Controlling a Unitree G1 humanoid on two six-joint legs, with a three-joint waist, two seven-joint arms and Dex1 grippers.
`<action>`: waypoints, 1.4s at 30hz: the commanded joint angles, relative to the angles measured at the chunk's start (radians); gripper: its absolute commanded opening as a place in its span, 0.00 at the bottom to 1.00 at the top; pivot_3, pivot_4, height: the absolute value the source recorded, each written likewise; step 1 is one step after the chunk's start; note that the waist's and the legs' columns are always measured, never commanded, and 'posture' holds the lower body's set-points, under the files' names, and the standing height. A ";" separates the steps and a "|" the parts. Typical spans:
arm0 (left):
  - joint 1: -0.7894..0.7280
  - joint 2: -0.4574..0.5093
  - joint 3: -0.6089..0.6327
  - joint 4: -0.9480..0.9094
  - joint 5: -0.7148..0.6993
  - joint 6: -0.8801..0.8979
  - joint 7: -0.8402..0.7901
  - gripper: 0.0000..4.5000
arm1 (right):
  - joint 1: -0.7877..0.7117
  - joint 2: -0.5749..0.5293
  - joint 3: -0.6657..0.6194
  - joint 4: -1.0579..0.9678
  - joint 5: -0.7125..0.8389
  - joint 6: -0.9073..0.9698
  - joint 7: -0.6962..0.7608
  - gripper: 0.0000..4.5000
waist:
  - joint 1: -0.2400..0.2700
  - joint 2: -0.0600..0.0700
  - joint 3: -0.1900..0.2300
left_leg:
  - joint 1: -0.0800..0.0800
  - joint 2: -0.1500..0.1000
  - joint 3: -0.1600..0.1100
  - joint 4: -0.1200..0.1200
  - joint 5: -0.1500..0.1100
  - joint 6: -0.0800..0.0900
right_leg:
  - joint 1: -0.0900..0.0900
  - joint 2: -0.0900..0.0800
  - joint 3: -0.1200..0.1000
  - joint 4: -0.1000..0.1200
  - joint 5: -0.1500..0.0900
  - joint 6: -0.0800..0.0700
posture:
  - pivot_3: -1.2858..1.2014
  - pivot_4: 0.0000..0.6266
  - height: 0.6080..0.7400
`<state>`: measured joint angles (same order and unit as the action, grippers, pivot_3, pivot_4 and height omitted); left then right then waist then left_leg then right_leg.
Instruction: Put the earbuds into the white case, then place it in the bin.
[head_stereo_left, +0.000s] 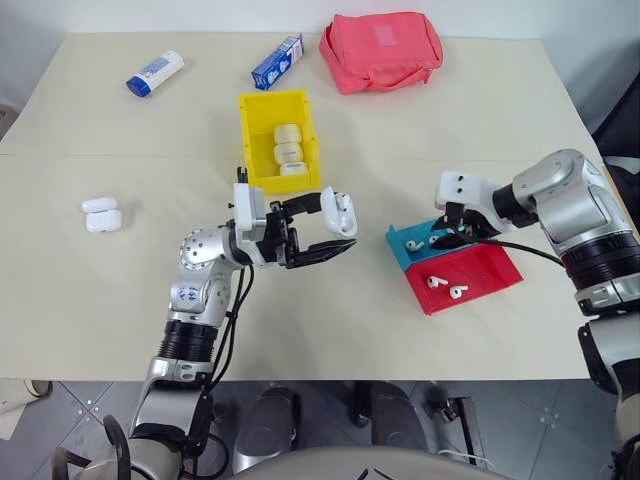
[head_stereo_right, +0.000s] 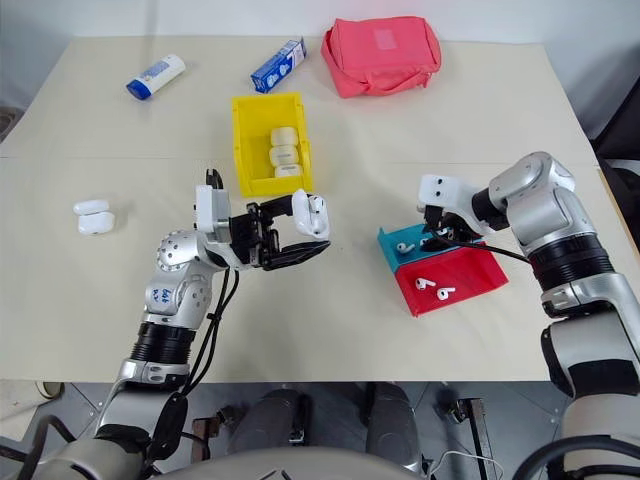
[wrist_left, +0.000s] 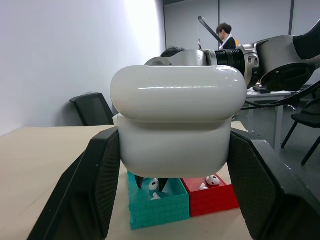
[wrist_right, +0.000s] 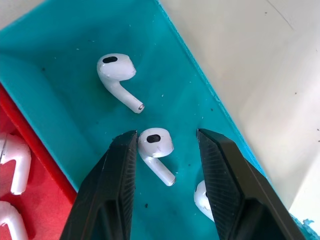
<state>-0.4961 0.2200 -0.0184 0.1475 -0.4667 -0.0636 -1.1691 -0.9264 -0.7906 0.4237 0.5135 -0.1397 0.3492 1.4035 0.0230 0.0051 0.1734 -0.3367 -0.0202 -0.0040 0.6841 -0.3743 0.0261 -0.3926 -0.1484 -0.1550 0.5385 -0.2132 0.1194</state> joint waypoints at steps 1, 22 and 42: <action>0.007 0.005 -0.001 -0.049 -0.016 -0.001 0.012 0.62 | -0.017 0.001 -0.006 0.006 -0.018 -0.015 0.011 0.43 | 0.000 0.000 0.000 | 0.000 0.000 0.000 0.000 0.000 0.000 | 0.000 0.000 0.000 0.000 0.000 0.000 | 0.52 0.24 1.00; 0.000 0.015 0.003 -0.042 -0.015 -0.003 0.025 0.62 | -0.010 -0.005 0.003 0.003 -0.053 -0.039 0.043 0.43 | 0.000 0.000 0.000 | 0.001 0.000 0.000 0.000 0.000 0.000 | 0.000 0.000 0.000 0.000 0.000 0.000 | 0.52 0.24 1.00; -0.028 0.001 0.000 -0.006 -0.005 -0.022 0.040 0.62 | -0.004 0.011 0.039 -0.064 -0.131 0.019 0.055 0.43 | 0.001 0.000 0.000 | 0.001 0.000 0.000 0.000 0.000 0.000 | 0.001 0.000 0.000 0.000 0.000 0.000 | 0.52 0.24 1.00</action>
<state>-0.5034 0.2290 -0.0184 0.1439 -0.4660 -0.0681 -1.1359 -0.9323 -0.7827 0.4429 0.4594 -0.2480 0.3540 1.4458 0.0239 0.0053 0.1732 -0.3359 -0.0204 -0.0041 0.6842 -0.3743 0.0260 -0.3919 -0.1484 -0.1548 0.5388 -0.2132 0.1194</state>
